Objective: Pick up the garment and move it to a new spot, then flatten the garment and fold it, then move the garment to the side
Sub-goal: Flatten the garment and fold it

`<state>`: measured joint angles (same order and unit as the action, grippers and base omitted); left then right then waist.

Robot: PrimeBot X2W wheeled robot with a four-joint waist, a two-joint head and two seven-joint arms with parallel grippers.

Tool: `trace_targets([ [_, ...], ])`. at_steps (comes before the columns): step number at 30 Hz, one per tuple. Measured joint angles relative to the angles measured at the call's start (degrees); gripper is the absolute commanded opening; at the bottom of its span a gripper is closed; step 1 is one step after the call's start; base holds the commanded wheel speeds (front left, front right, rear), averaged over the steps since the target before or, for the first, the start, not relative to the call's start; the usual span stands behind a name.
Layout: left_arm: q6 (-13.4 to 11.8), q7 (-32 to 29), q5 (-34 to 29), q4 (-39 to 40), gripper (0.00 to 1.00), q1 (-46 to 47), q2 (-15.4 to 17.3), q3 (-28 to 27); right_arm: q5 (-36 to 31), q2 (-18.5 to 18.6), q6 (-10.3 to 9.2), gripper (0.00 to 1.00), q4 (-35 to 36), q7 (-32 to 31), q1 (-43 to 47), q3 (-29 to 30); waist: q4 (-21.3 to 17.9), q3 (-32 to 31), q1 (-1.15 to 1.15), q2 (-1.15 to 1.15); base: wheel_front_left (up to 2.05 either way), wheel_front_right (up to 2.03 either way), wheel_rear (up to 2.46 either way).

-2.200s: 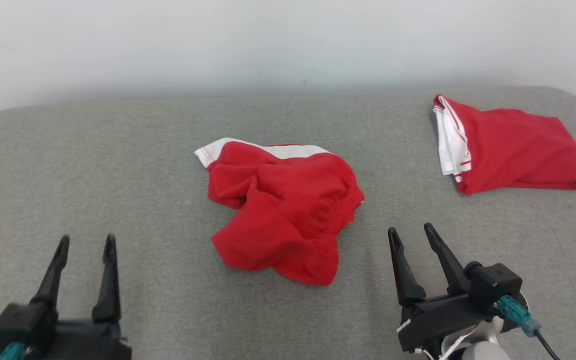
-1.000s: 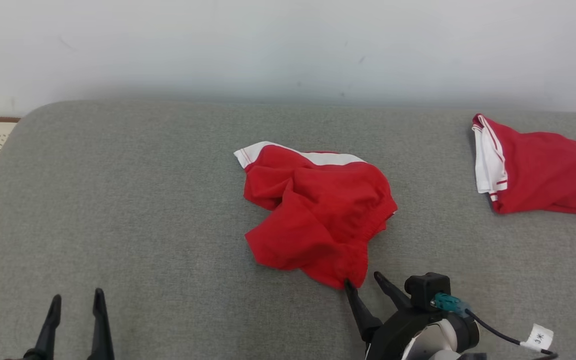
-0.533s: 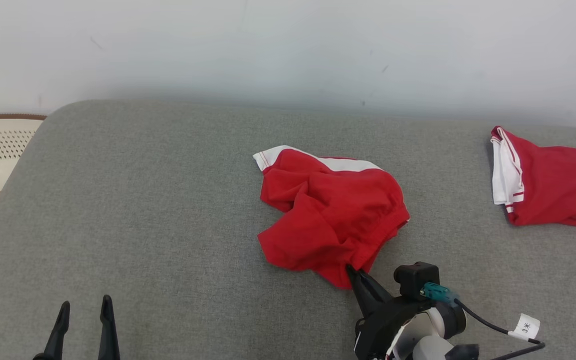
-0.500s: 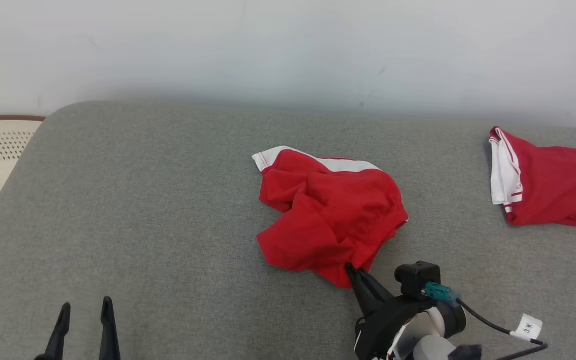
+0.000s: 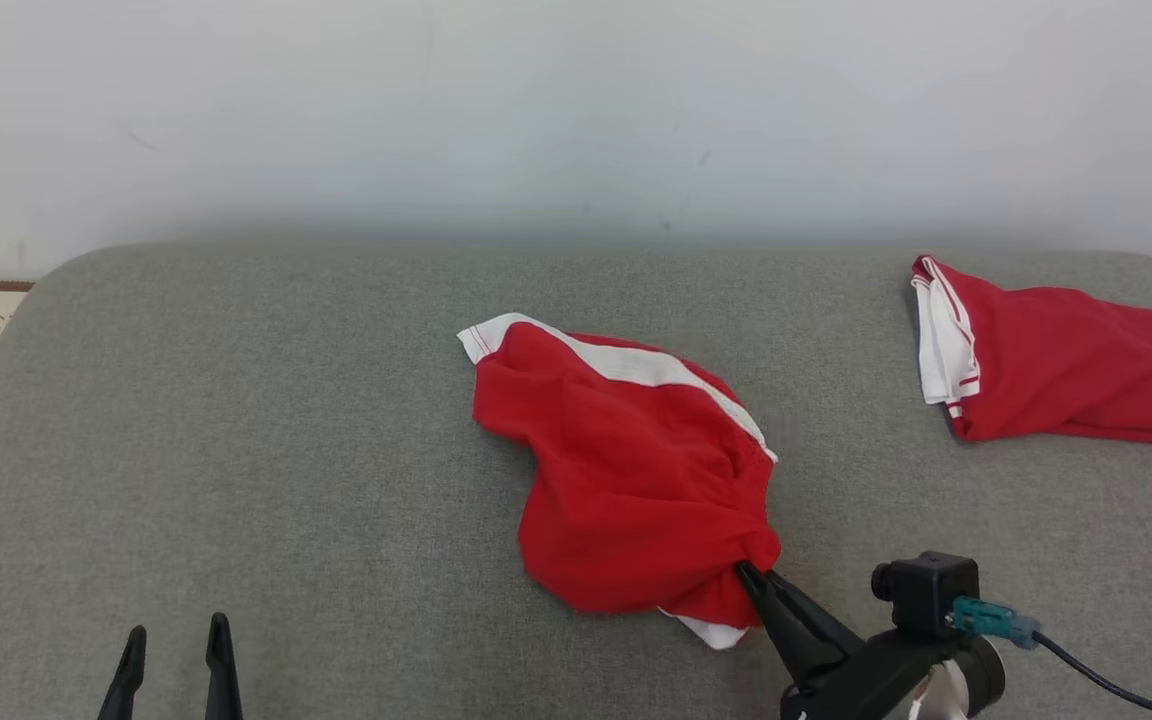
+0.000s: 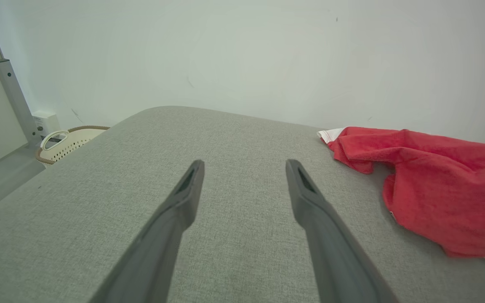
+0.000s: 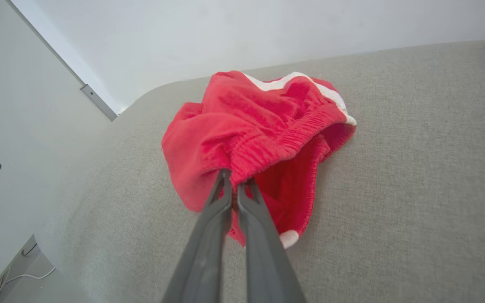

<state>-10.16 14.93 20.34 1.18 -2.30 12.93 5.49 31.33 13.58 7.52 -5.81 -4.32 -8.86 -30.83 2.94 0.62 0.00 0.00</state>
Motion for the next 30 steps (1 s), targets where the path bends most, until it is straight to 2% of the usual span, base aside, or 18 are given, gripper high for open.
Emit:
trace_targets([
  [8, 0.68, 0.00, -0.80, 0.09, 1.00, -0.27, -0.54, -1.12, 0.98, 2.08, 0.00, 0.00, 14.96, -8.86, 6.51, 3.37, -1.10, 0.51, 0.00, 0.00, 0.00, 0.00, 0.00],
  [13, 1.05, 0.00, -1.21, 0.08, 1.00, -0.21, -0.86, -1.44, 0.97, 1.55, 0.00, 0.00, 17.75, -10.56, 5.82, 4.79, -1.08, 0.75, 0.00, 0.00, 0.00, 0.00, 0.00],
  [17, 1.53, 0.00, -1.48, -0.05, 1.00, -0.04, -1.15, -1.33, -1.16, 1.42, 0.00, 0.00, 15.36, -10.34, 1.80, 5.70, -0.67, 0.95, 0.00, 0.00, 0.00, 0.00, 0.00],
  [21, 1.99, 0.00, -1.71, -0.30, 1.00, 0.27, -1.46, -1.24, -2.21, 1.00, 0.00, 0.00, 9.87, -9.56, -2.31, 6.17, 0.17, 1.19, 0.00, 0.00, 0.00, 0.00, 0.00],
  [30, 2.89, 0.00, -2.09, -1.19, 1.00, 1.30, -1.96, -1.27, -3.33, 1.21, 0.00, 0.00, -6.77, -4.87, -10.81, 7.22, 2.69, 2.39, 0.00, 0.00, 0.00, 0.00, 0.00],
])
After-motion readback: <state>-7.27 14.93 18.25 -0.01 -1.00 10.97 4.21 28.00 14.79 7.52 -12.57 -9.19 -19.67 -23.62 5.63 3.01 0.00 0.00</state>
